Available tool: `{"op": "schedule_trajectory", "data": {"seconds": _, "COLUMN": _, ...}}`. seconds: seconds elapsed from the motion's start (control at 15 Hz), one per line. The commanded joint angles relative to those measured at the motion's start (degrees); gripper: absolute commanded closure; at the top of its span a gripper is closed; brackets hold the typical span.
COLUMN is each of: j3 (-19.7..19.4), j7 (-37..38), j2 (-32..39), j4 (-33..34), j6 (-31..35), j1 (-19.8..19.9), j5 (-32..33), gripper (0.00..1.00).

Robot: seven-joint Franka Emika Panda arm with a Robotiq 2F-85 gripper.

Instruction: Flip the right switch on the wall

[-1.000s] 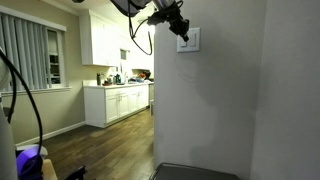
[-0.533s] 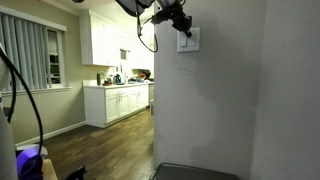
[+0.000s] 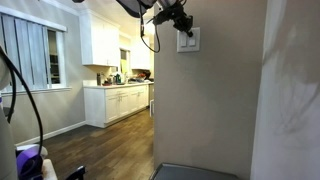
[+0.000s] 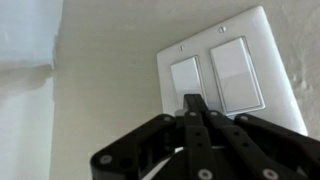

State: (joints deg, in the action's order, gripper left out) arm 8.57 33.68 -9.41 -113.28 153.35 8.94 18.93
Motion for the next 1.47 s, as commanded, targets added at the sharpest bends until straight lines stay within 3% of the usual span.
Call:
{"op": "schedule_trajectory", "data": {"seconds": 0.0, "j3": 0.4, "j7": 1.2, "j2": 0.0, "j4": 1.6, "j6": -5.6, "j1": 0.7, "j5": 2.2, "gripper": 1.00}}
{"op": "schedule_trajectory", "data": {"seconds": 0.27, "j3": -2.1, "j7": -1.7, "j2": -1.9, "j4": 2.8, "j6": -17.1, "j1": -2.4, "j5": -0.1, "gripper": 1.00}}
{"op": "schedule_trajectory", "data": {"seconds": 0.8, "j3": -3.4, "j7": -2.3, "j2": -2.4, "j4": 3.1, "j6": -24.8, "j1": -4.5, "j5": -2.4, "gripper": 1.00}}
{"op": "schedule_trajectory", "data": {"seconds": 0.87, "j3": -3.9, "j7": -2.7, "j2": -2.6, "j4": 2.6, "j6": -25.4, "j1": -4.7, "j5": -3.7, "gripper": 0.74}}
{"op": "schedule_trajectory", "data": {"seconds": 1.0, "j3": -4.7, "j7": -3.7, "j2": -2.9, "j4": 1.7, "j6": -26.6, "j1": -5.1, "j5": -6.3, "gripper": 0.68}}
{"op": "schedule_trajectory", "data": {"seconds": 1.07, "j3": -3.8, "j7": -0.9, "j2": -1.5, "j4": 3.4, "j6": -25.4, "j1": -4.6, "j5": -3.3, "gripper": 0.85}}
{"op": "schedule_trajectory", "data": {"seconds": 1.27, "j3": -4.3, "j7": -1.8, "j2": -1.5, "j4": 3.0, "j6": -25.8, "j1": -4.7, "j5": -5.0, "gripper": 0.68}}
{"op": "schedule_trajectory", "data": {"seconds": 1.4, "j3": -4.4, "j7": -1.8, "j2": -1.5, "j4": 2.9, "j6": -25.8, "j1": -4.8, "j5": -5.0, "gripper": 0.67}}
